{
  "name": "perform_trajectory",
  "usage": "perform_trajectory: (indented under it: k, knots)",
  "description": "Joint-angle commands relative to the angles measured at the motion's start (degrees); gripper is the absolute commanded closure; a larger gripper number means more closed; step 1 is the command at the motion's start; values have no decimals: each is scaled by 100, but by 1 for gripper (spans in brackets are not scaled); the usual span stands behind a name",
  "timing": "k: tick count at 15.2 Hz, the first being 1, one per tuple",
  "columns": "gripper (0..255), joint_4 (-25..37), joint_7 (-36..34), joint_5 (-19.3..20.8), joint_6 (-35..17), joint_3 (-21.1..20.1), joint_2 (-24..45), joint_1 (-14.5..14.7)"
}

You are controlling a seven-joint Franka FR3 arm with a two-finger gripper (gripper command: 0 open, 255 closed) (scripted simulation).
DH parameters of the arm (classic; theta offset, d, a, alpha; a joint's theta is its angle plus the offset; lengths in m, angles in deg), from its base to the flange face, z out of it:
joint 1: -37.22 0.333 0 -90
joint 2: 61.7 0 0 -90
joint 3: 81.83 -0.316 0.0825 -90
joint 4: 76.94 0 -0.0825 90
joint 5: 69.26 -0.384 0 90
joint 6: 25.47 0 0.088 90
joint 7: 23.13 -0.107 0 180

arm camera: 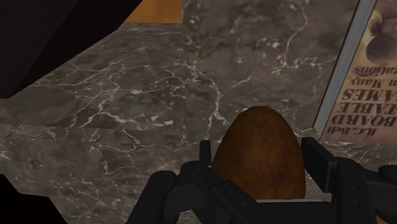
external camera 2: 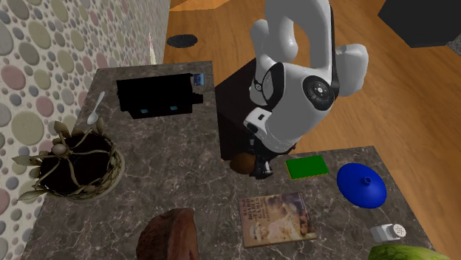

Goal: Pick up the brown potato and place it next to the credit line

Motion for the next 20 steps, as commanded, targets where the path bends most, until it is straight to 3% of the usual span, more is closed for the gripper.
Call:
perform_trajectory:
  k: [1, 12, 16, 20]
  knots:
    - [255, 50, 157, -184, 106, 11, -156, -2]
    - [255, 500, 724, -756, 756, 153, -659, 42]
    - [255, -373, 1657, -1538, 460, 805, -1696, 186]
    - [255, -1133, 2405, -1951, 307, 1479, -2479, 423]
